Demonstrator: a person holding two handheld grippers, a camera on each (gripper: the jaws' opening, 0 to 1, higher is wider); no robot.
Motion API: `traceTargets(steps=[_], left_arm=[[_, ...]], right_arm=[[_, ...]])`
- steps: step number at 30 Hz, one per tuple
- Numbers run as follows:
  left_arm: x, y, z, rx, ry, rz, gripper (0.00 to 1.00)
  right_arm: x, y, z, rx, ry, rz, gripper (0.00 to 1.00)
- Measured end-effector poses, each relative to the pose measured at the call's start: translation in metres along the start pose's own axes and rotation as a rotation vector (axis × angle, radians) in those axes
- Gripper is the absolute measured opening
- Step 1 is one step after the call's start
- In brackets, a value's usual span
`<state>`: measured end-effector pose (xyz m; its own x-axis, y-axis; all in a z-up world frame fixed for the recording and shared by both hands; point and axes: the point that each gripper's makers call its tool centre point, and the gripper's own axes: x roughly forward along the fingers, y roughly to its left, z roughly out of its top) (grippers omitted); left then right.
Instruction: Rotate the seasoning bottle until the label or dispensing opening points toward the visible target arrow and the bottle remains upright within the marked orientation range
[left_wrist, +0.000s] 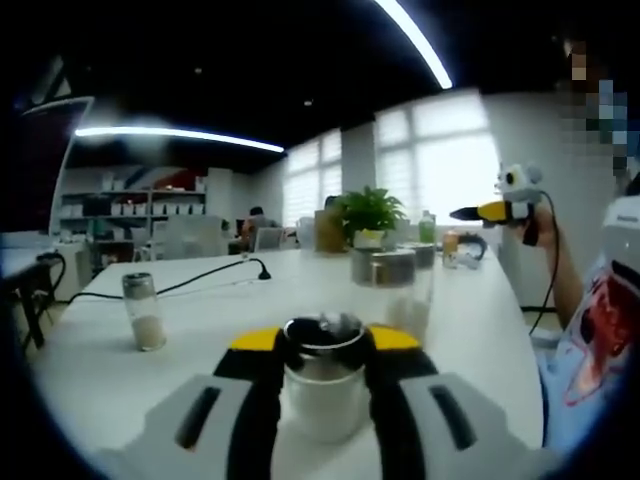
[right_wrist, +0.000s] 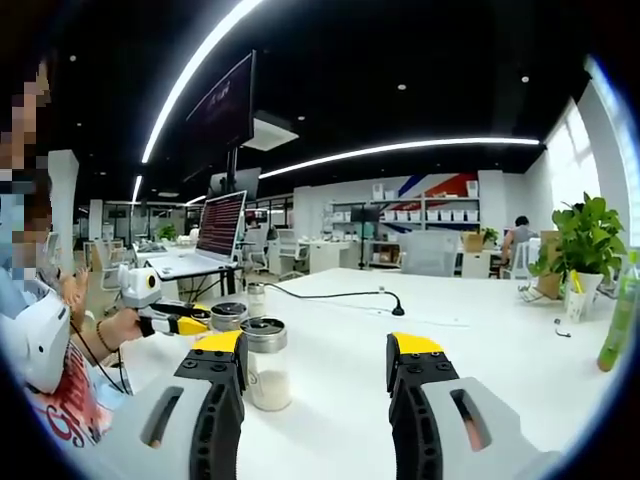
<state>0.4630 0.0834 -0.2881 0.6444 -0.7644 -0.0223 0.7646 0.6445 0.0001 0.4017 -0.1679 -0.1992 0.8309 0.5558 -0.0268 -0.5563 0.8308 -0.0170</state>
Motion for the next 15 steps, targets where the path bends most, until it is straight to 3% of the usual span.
traceTargets(steps=[15], left_arm=[[-0.0006,-0.0012,-0.0009,0.004,0.007,-0.112,0.33]], right_arm=[[0.0007,-0.0006,-0.0028,0.0,0.013,0.0,0.58]])
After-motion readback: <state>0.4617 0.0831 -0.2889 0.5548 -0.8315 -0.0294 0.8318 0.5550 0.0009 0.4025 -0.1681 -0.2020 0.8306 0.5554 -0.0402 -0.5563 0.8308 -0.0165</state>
